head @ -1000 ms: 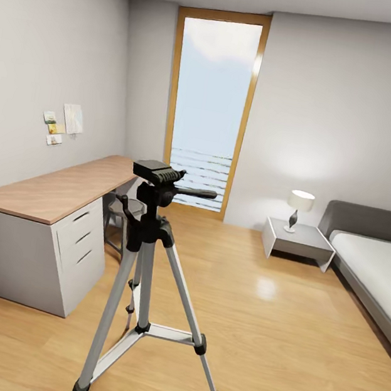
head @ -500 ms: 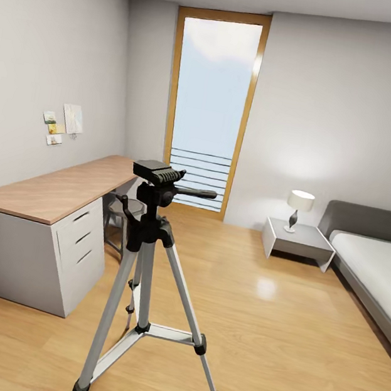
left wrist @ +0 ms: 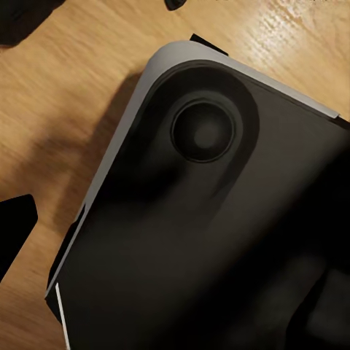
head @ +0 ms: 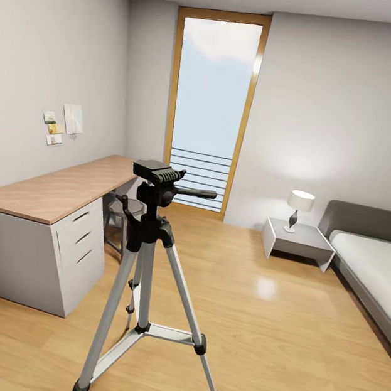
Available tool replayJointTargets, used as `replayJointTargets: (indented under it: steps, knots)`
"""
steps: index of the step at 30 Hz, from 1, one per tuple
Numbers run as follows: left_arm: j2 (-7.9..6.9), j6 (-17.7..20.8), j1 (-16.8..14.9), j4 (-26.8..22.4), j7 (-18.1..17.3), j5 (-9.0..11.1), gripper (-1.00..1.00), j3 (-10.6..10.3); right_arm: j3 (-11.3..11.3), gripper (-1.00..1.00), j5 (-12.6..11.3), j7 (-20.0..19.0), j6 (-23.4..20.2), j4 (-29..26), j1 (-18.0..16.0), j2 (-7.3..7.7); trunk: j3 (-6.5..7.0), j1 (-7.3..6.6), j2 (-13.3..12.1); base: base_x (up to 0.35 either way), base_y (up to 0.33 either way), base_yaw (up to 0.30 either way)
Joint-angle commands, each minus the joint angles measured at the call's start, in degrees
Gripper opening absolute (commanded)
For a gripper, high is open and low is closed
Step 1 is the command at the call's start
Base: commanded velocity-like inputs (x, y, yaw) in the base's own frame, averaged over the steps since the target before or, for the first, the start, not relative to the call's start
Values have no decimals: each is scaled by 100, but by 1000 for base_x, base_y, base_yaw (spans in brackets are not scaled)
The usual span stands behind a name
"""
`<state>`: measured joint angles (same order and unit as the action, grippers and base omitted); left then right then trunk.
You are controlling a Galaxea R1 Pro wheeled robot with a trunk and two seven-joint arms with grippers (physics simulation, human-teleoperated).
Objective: Attach the digital camera to the camera tripod in the bedroom.
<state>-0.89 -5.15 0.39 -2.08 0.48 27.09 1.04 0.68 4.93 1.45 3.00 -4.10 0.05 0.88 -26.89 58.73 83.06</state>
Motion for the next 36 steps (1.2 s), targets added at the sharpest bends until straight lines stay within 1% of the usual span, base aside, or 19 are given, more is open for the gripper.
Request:
replayJointTargets:
  steps: [1,15,36]
  knots:
    - [-1,-4,4,-11,5,6,100,9,3,100,51,17,9,-3,1,0,-4,0,2,0,0,0]
    - [1,-12,3,-12,5,7,100,3,3,100,52,20,16,-3,2,0,-4,0,2,0,0,0]
    - [-16,-4,4,-12,0,7,100,10,3,100,51,19,17,-3,2,0,373,-461,-840,0,0,0]
